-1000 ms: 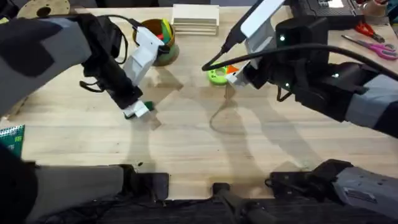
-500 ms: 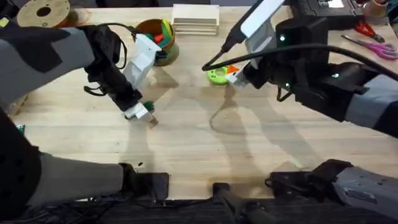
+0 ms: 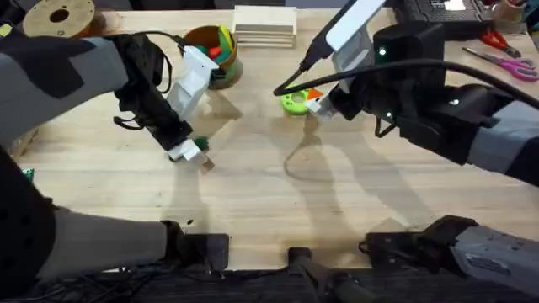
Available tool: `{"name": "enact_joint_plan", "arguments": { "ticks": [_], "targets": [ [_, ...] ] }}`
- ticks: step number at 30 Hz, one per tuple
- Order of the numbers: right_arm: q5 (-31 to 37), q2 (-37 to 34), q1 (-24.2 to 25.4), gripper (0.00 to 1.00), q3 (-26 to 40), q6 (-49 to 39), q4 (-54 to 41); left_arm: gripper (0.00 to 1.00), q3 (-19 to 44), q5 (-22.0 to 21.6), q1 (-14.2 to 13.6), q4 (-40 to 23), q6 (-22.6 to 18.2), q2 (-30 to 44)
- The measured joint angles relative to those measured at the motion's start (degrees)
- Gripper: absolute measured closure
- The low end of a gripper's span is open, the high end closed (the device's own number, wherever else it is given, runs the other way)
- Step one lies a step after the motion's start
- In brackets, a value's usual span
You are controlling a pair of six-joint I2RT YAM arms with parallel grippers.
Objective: Pick up the gripper from the table and insert it into the empty holder that is missing its gripper. Then pick up a screw, insert it into the mounting hole, and use the screwdriver to tighten it. Finally, clean up the table by picking up the vegetable and placing it into the bucket.
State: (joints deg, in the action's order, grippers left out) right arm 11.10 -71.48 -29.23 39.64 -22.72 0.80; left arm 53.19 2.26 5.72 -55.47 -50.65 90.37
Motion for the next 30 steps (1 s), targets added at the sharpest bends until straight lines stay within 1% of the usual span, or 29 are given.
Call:
{"name": "enact_joint_plan", "arguments": {
  "ticks": [10,13,15,18,19,20,21,22,23,27,30],
  "targets": [
    [0.00,0.00,0.00,0.075,0.00,0.00,0.00,0.016,0.00,0.00,0.00,-0.01,0.02,0.00],
    [-0.01,0.00,0.26,0.075,0.00,0.00,0.00,0.151,0.00,-0.23,0.00,0.18,-0.01,0.00],
    [-0.01,0.00,0.61,0.075,0.00,0.00,0.00,0.300,-0.09,-0.37,0.00,0.22,-0.10,0.00],
    [0.01,0.00,1.20,0.075,0.00,0.00,0.00,0.626,-0.26,-0.47,0.02,0.23,-0.14,0.00],
    [0.01,0.00,1.40,0.075,0.00,0.00,0.00,0.705,-0.31,-0.48,0.02,0.14,0.08,0.00],
    [0.01,0.00,1.57,0.075,0.00,0.00,0.00,0.843,-0.36,-0.34,0.02,-0.06,-0.23,0.00],
    [0.01,0.00,1.72,0.075,0.00,0.00,0.00,0.953,-0.29,-0.35,0.02,0.17,-0.40,-0.14],
    [0.01,0.00,1.83,0.075,0.00,0.00,0.00,0.980,-0.28,-0.33,0.02,0.27,-0.35,-0.20],
    [0.01,0.00,1.95,0.075,0.00,0.00,-0.02,0.986,-0.35,-0.34,0.02,0.25,-0.38,-0.15],
    [0.01,0.00,1.99,0.075,0.00,0.00,0.00,0.983,-0.34,-0.33,0.02,0.04,-0.35,-0.15],
    [0.01,0.00,1.99,0.075,0.00,0.00,-0.01,0.983,0.01,-0.34,0.02,-3.92,0.17,-0.15]
  ]
}}
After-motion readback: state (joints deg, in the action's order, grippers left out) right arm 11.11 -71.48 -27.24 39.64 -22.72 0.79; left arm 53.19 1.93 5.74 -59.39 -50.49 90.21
